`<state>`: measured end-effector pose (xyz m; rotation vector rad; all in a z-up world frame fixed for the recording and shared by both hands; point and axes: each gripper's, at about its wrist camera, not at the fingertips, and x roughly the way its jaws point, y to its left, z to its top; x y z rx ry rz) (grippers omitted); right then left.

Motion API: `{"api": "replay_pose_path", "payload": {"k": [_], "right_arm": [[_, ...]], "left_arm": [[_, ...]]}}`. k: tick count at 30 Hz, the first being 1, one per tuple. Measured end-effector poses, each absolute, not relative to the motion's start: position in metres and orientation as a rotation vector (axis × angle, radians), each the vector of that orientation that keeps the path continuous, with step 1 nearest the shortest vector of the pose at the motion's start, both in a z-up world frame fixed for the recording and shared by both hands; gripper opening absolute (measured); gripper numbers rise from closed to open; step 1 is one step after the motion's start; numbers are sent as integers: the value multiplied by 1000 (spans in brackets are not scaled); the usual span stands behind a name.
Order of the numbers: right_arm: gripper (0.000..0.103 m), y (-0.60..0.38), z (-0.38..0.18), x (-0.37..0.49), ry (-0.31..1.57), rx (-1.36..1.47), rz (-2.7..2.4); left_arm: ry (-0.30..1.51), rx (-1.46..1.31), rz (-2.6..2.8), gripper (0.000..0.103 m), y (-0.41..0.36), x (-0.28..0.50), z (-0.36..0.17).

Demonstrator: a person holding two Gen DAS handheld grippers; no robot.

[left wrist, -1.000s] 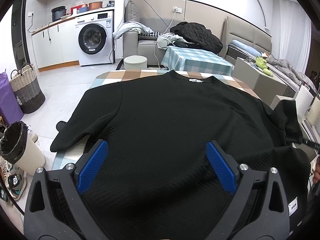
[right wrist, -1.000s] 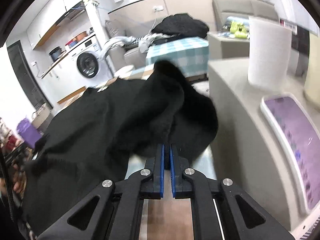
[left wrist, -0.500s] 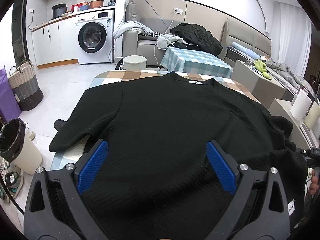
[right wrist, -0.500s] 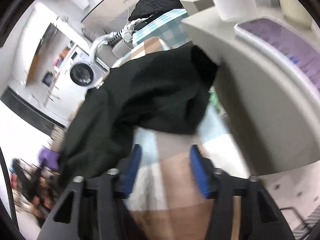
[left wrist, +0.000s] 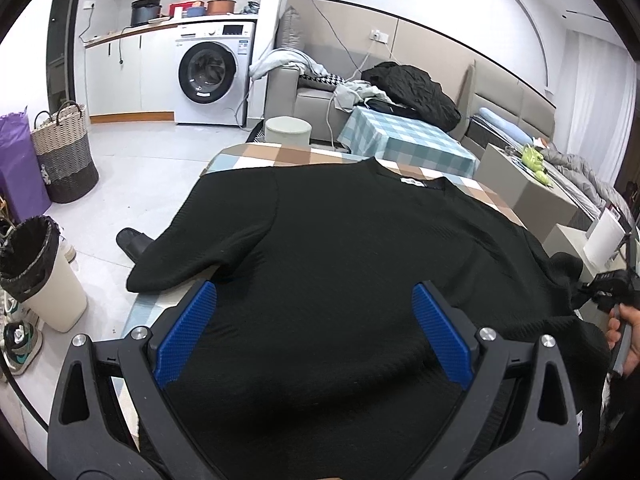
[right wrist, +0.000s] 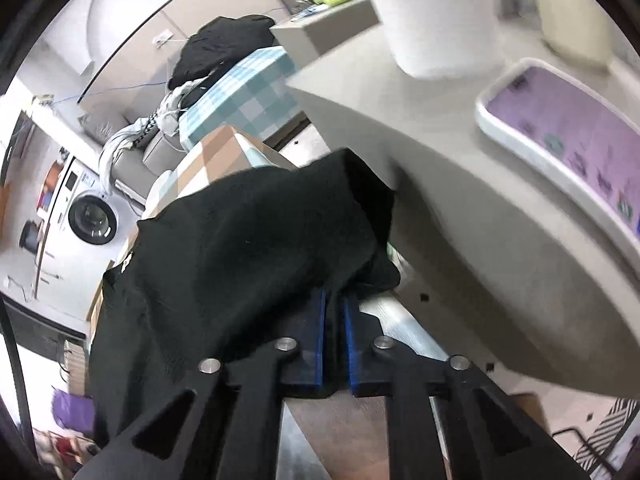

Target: Fold small clothes

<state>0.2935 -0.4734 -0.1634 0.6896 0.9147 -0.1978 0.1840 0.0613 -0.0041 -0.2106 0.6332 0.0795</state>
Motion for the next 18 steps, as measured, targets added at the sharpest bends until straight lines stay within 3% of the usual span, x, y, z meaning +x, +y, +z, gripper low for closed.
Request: {"api": "replay_pose_path", "payload": {"k": [8,14,18], "right_arm": [[7,-437,-61,336,702,527,36],[7,-322,-36,367,757,402,496],[32,-291,-55,368,865,310,552]], "left_arm": [[620,-241,105,98,84,173,-2],[611,-241,125,98,88,166,1],[621,-251,126,98,91,165,-2]]}}
